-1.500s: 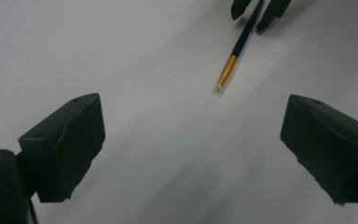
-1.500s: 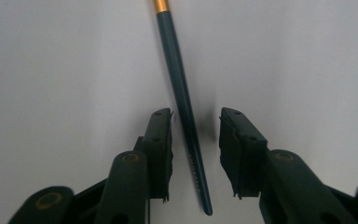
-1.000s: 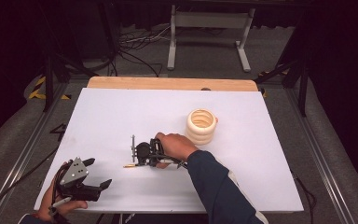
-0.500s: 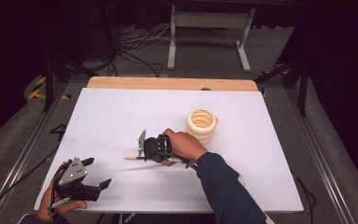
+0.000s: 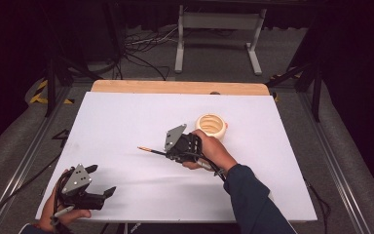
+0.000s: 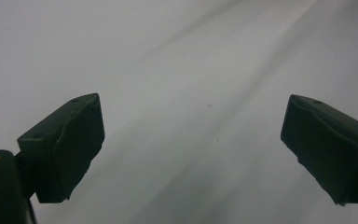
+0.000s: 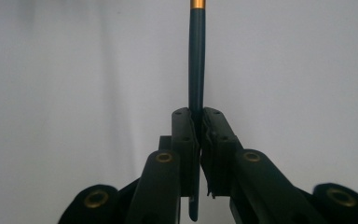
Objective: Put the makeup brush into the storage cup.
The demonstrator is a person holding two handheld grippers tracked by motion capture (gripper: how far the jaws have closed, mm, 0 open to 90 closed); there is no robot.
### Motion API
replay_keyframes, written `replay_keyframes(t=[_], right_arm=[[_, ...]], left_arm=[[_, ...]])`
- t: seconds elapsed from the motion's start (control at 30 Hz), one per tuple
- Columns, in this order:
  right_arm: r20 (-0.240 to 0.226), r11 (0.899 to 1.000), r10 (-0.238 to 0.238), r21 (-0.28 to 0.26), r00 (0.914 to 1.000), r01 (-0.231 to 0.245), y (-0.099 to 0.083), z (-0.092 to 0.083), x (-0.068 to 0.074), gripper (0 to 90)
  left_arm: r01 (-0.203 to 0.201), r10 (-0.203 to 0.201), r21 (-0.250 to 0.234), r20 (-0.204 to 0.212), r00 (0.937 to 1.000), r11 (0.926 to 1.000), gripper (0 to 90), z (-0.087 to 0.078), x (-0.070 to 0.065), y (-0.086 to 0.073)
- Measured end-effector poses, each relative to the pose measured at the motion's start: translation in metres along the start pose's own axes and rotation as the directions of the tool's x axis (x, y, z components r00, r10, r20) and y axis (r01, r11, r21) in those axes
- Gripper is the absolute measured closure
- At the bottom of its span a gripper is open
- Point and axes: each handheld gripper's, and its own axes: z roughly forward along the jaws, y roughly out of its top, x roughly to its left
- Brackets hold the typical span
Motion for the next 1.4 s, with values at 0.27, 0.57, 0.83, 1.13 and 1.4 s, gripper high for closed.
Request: replay_keyframes(t=[0.27,0.57,0.83,1.13,1.4], right_arm=[[0.056,0.993,0.073,-0.1,0.9958,-0.068,-0.012,-0.019,-0.001,84.6],[0.137,0.963,0.158,-0.238,0.978,-0.122,-0.022,-0.042,-0.003,84.5],[0.185,0.934,0.223,-0.322,0.9571,-0.156,-0.03,-0.057,-0.008,84.6],[0.211,0.921,0.24,-0.358,0.9476,-0.153,-0.035,-0.066,-0.009,84.6],[0.223,0.895,0.277,-0.415,0.9348,-0.166,-0.04,-0.077,-0.011,84.5]], left_arm=[[0.004,-0.004,-0.002,-0.012,0.9999,1.0,7.1,-0.001,0.0,0.0],[0.007,-0.007,-0.001,-0.011,0.9999,1.0,6.7,-0.002,0.0,-0.001],[0.006,-0.006,-0.003,-0.016,0.9999,1.0,6.7,-0.002,0.001,-0.001],[0.013,-0.013,-0.012,-0.019,0.9997,0.9998,6.0,-0.004,0.002,-0.002],[0.015,-0.015,-0.013,-0.027,0.9995,0.9998,5.6,-0.004,0.002,-0.001]])
